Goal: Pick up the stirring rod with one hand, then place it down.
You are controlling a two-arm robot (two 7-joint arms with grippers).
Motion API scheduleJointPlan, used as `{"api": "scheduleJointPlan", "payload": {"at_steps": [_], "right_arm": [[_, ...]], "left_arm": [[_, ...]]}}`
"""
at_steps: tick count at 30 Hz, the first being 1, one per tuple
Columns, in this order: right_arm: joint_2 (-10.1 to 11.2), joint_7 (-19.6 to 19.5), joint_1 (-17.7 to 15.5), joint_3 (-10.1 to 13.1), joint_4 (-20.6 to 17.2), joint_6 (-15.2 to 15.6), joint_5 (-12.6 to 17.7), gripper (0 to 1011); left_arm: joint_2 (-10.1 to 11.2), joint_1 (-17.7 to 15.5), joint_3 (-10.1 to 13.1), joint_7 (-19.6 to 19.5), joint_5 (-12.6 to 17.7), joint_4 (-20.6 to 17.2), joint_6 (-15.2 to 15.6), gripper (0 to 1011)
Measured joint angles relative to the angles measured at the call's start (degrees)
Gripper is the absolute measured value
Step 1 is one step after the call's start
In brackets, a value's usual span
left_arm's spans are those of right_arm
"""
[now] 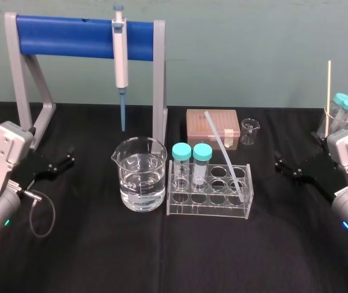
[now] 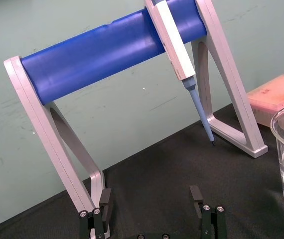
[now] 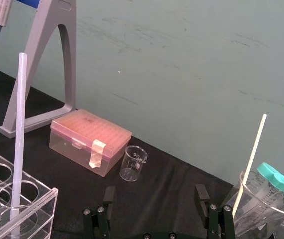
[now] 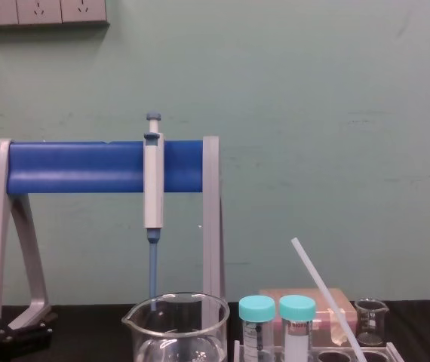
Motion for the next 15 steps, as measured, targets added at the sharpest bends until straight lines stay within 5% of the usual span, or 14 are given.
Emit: {"api": "scheduleJointPlan", "payload": {"at_steps": [15], "right_arm": [[-0.11,0.76,-0.02,1.25,-0.41,-0.88,-0.79,1003]], "left_arm": [[0.0,0.0,0.0,0.0,0.0,0.0,0.0,1000]]}}
